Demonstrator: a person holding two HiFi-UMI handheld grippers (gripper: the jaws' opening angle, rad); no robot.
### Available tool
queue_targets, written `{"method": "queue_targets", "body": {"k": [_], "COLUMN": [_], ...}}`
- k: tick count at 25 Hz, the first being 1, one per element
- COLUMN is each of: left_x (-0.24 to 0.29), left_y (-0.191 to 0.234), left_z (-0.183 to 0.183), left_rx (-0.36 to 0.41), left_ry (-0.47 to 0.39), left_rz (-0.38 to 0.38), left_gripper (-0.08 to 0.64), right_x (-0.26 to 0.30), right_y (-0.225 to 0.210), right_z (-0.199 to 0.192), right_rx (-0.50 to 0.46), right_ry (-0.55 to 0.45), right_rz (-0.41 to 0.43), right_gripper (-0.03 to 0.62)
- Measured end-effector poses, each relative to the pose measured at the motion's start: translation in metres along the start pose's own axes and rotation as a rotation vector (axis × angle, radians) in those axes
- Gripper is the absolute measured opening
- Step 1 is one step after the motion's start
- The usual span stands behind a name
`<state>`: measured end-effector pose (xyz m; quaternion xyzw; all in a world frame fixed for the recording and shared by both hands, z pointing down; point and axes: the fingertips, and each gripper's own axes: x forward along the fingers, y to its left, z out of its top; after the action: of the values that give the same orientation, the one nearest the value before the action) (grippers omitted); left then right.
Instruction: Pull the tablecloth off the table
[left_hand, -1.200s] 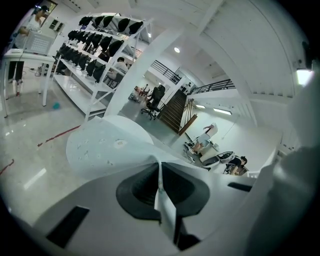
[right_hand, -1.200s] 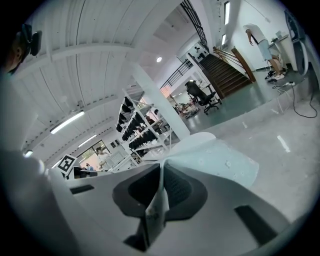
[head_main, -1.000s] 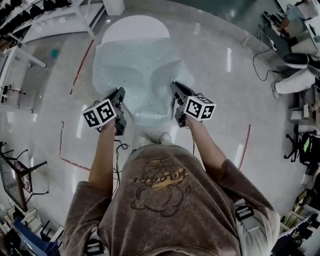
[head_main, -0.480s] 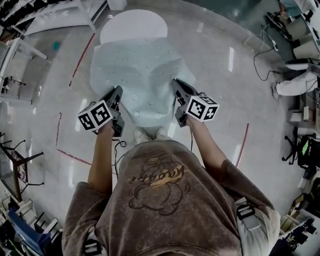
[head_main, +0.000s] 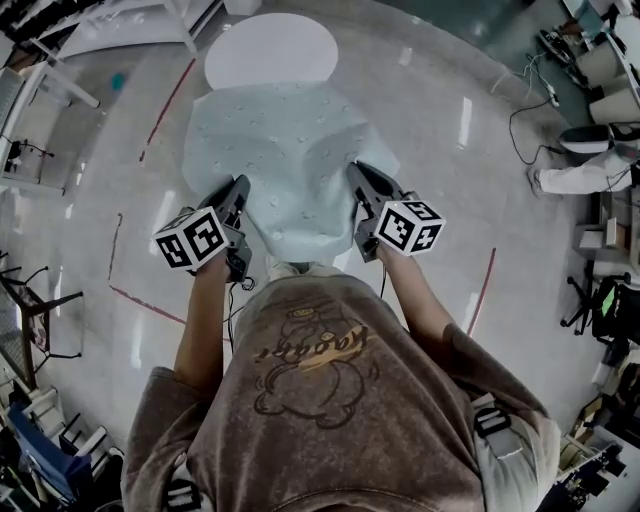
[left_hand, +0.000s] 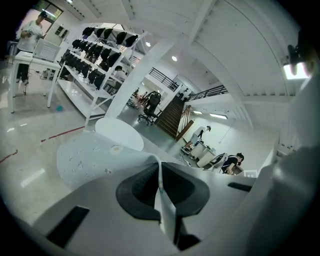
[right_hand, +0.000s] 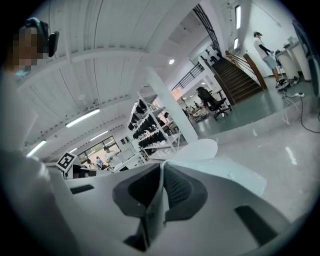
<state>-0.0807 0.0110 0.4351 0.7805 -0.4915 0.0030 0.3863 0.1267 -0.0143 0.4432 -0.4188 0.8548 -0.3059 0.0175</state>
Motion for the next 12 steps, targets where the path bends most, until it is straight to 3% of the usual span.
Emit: {"method": "queue_targets", "body": {"k": [12], "left_x": [-0.032], "left_y": [-0.04], "left_z": [0.02], "left_rx": [0.044], "left_ry": [-0.06], "left_rz": [-0.053], "left_gripper": [0.026], "right_x": [-0.02], "right_y": [0.044], "right_z": [0.034], "right_rx": [-0.077], "right_ry": [-0.053], "right_rz": [0.08], "right_gripper": [0.031]}}
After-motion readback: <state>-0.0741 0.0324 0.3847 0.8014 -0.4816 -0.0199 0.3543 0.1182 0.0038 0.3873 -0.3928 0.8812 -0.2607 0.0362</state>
